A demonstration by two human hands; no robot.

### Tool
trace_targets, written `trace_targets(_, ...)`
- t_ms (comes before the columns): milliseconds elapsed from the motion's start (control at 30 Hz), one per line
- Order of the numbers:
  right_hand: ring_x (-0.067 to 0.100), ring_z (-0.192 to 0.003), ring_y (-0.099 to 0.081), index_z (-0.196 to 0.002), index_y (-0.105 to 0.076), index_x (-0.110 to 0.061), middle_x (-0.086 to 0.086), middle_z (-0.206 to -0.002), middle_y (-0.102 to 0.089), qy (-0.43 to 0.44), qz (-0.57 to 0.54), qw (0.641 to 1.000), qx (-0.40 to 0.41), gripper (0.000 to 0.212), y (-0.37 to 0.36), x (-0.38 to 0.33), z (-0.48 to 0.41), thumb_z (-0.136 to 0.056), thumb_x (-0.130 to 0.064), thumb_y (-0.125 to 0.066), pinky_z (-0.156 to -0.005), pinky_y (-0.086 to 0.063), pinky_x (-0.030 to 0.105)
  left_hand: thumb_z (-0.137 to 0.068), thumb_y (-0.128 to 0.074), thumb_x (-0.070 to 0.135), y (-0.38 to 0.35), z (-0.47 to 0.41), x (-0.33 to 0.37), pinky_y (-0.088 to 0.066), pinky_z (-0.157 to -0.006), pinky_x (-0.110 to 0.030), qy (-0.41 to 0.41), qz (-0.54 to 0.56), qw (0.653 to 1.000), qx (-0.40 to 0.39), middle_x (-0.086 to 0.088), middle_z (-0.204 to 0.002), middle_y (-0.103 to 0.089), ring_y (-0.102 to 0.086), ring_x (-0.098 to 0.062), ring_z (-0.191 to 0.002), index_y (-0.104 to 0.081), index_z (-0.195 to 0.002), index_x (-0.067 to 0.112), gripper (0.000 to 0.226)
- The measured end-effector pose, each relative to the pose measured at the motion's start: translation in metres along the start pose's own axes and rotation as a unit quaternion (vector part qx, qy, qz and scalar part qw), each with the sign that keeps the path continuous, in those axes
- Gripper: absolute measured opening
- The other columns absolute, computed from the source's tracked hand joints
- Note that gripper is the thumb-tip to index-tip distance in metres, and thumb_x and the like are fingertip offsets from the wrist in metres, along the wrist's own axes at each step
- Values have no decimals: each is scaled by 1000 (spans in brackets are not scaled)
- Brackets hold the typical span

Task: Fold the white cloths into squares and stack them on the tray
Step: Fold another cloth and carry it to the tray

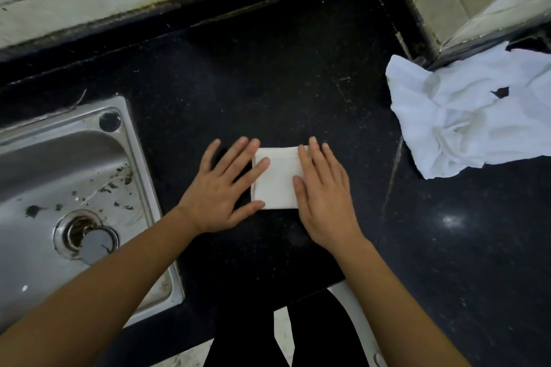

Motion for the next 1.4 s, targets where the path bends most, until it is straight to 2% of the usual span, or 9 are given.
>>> trace_targets(167,29,-156,4,-161,-7,-12,6,-169,2,18,95,992,-76,62,-22,14,-5,-108,-44,-18,-126,-9,47,-100,-26,63,-13,-6,1,-15,-120,-59,-34,3,994,-101,-11,-166,-14,-8,-27,-154,-24,-157,9,79)
trace_targets(367,29,-155,9,-161,-4,-15,6,-169,7,28,65,991,-111,65,-23,14,-7,-107,-46,-23,-126,-5,46,-103,-32,53,-13,-4,-1,-18,-120,-57,-29,40,996,-79,-12,-162,-26,-18,-26,-152,-37,-152,6,68)
trace_targets(500,24,-145,-31,-156,-32,-15,10,-159,-33,-96,-97,990,-38,64,9,21,-12,-100,-37,-55,-118,-30,38,-100,-41,55,-11,-4,-2,-20,-120,-56,-20,55,996,-66,-12,-163,-23,-19,-25,-152,-35,-152,5,73)
trace_targets(633,11,-99,-60,-138,-53,-17,-7,-109,-65,-300,-209,929,-62,55,19,38,-17,-92,-42,-67,-83,-48,28,-99,-42,56,-13,-4,-4,-19,-121,-54,-14,60,995,-75,-13,-164,-21,-18,-25,-152,-31,-154,5,75)
trace_targets(833,9,-80,-63,-79,-71,-25,-9,-83,-68,-369,-275,872,-165,11,13,37,-25,-86,-32,-76,-72,-53,28,-100,-37,54,-10,-5,-2,-18,-122,-53,-12,57,994,-91,-13,-164,-19,-19,-26,-152,-28,-155,5,74)
trace_targets(1067,17,-88,-68,-89,-63,-19,3,-97,-73,-380,-502,772,-87,13,7,19,1,-90,-27,-74,-72,-54,31,-98,-35,42,-9,-4,-8,-13,-124,-45,31,113,989,-87,-17,-166,-8,-13,-24,-153,-20,-155,-2,73)
trace_targets(1233,24,-96,-74,-108,-65,-12,6,-100,-78,-411,-567,713,18,24,20,18,40,-88,-20,-76,-83,-60,41,-100,-32,36,-2,-2,-7,-23,-121,-48,55,150,986,-55,-19,-163,-20,-29,-29,-148,-36,-149,-2,63)
trace_targets(1333,22,-94,-75,-116,-65,-14,6,-102,-78,-401,-596,692,70,26,52,27,68,-91,-17,-73,-83,-60,38,-103,-39,31,15,-16,12,-28,-117,-38,212,296,932,-4,-10,-158,-35,-34,-22,-144,-44,-146,6,50)
trace_targets(1400,24,-97,-75,-118,-66,-14,7,-103,-78,-388,-616,678,105,23,74,33,91,-95,-14,-68,-84,-60,38,-103,-45,40,18,-24,43,-32,-115,-35,330,445,832,-37,-2,-150,-45,-42,-15,-137,-46,-146,16,49)
Point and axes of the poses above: each hand's wrist, its own z-axis away from the middle knuckle, its own y-axis out of the back of the hand, x = y × z, the point moved 7 cm from there along -z, towards the middle knuckle
